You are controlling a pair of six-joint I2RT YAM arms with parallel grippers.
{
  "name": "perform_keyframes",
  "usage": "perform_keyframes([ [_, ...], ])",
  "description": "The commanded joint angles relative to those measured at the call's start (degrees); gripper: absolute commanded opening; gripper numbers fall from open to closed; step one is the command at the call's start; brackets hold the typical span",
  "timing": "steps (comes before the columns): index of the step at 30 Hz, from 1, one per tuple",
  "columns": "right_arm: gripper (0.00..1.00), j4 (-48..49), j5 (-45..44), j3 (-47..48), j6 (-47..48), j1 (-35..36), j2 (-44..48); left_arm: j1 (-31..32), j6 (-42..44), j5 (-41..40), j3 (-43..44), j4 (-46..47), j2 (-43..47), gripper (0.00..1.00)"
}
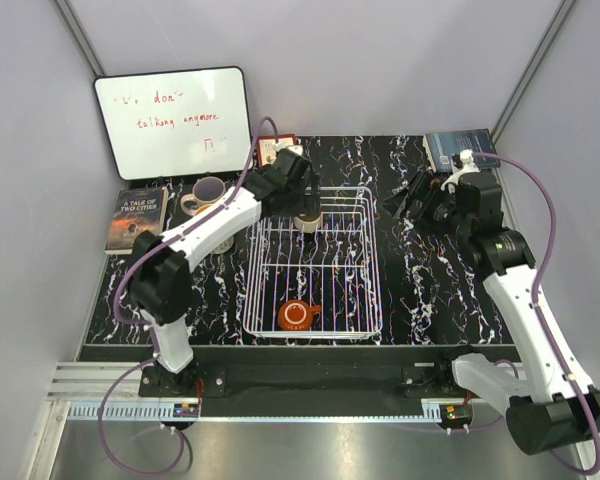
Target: Unload the cups from the dish rack
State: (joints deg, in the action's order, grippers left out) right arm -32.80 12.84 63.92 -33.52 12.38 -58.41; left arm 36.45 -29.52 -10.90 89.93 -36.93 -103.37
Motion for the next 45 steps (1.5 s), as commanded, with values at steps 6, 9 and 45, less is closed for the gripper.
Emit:
perform_keyframes([
  [6, 0.97, 1.15, 3.33, -2.3, -0.14, 0.45, 4.97, 0.82, 2.09, -2.28, 12.63, -0.07, -12.37, 0.99],
  [9, 0.97, 1.07, 3.94, -4.06, -0.76, 0.45, 5.41, 0.73, 2.19, -3.25, 14.39, -0.25, -15.18, 0.99],
  [45, 0.97, 0.28, 0.08, 0.15, 1.09, 1.86, 3.48, 3.72, 1.31, -8.45, 10.88, 3.44, 3.95, 0.0],
])
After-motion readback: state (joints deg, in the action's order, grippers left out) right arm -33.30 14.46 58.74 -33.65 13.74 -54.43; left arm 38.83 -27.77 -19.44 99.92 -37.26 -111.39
